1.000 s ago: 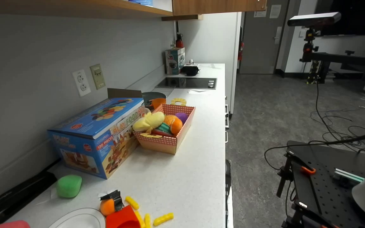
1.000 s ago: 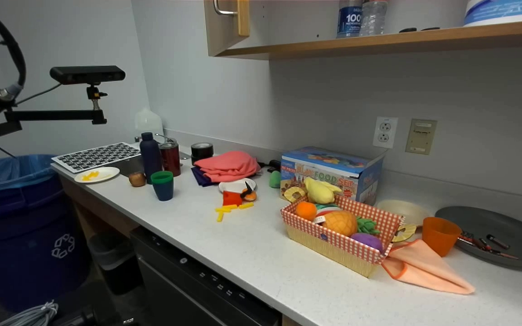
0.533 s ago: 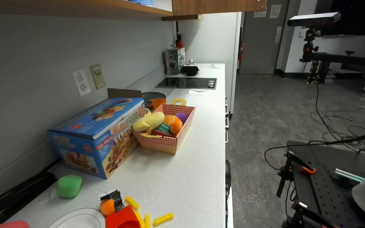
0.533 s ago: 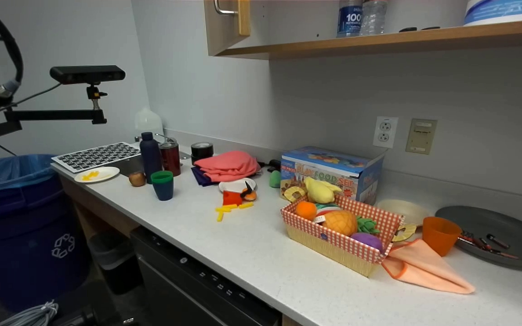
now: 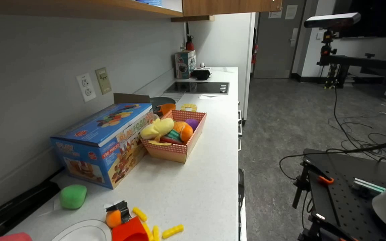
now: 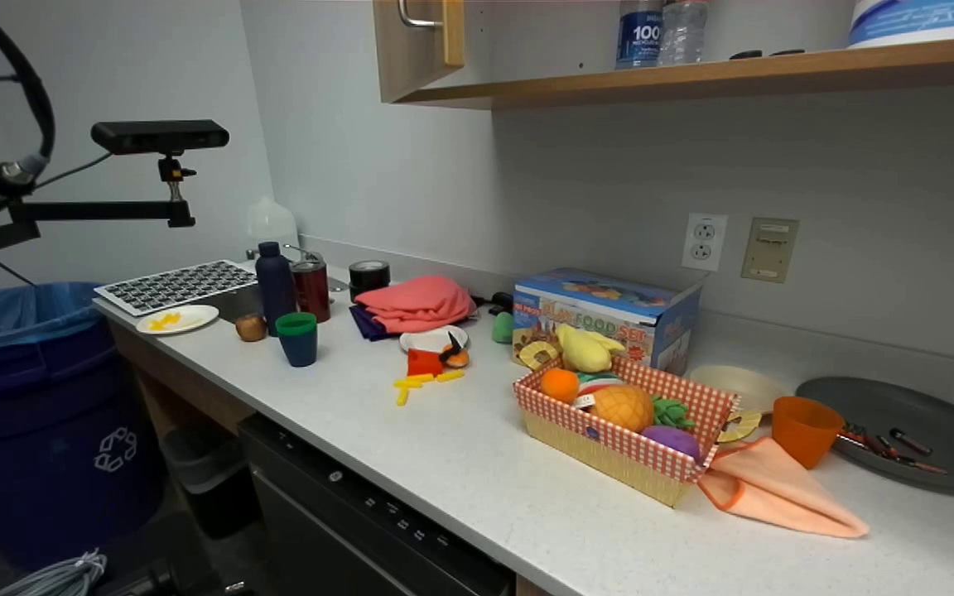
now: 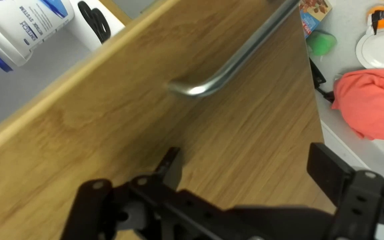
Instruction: Close the cabinet door
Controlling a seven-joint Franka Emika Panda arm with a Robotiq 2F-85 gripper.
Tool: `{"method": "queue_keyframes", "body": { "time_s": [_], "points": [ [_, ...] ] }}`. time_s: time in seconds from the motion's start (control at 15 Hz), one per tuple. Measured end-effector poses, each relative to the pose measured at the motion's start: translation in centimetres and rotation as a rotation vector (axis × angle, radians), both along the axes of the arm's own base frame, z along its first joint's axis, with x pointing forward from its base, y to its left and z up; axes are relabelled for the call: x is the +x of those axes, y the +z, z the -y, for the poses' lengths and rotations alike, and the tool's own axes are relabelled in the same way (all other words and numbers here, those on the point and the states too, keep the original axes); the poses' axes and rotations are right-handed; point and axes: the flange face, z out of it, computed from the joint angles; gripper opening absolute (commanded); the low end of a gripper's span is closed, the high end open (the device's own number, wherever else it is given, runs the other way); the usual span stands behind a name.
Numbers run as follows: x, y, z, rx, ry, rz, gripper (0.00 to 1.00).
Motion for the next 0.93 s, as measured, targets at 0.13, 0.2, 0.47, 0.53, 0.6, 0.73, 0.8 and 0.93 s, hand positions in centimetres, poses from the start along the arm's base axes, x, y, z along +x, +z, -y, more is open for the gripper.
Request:
{"method": "queue_keyframes", "body": {
  "time_s": [0.13, 0.2, 0.47, 0.53, 0.6, 0.73, 0.8, 0.93],
  "points": [
    [2.2, -0.6, 1.9, 0.010, -0.033, -0.003, 1.00],
    [3.5, -0.9, 3.1, 0.018, -0.051, -0.002, 1.00],
    [9.0, -1.5, 6.0, 0.042, -0.090, 0.011, 1.00],
    [10.0, -1.4, 6.0, 0.044, -0.090, 0.015, 1.00],
    [10.9, -1.1, 5.9, 0.044, -0.087, 0.021, 1.00],
    [11.8, -0.2, 5.5, 0.045, -0.082, 0.037, 1.00],
    [11.9, 0.5, 5.3, 0.044, -0.079, 0.050, 1.00],
    [11.5, 2.2, 4.7, 0.046, -0.070, 0.081, 1.00]
  ]
}}
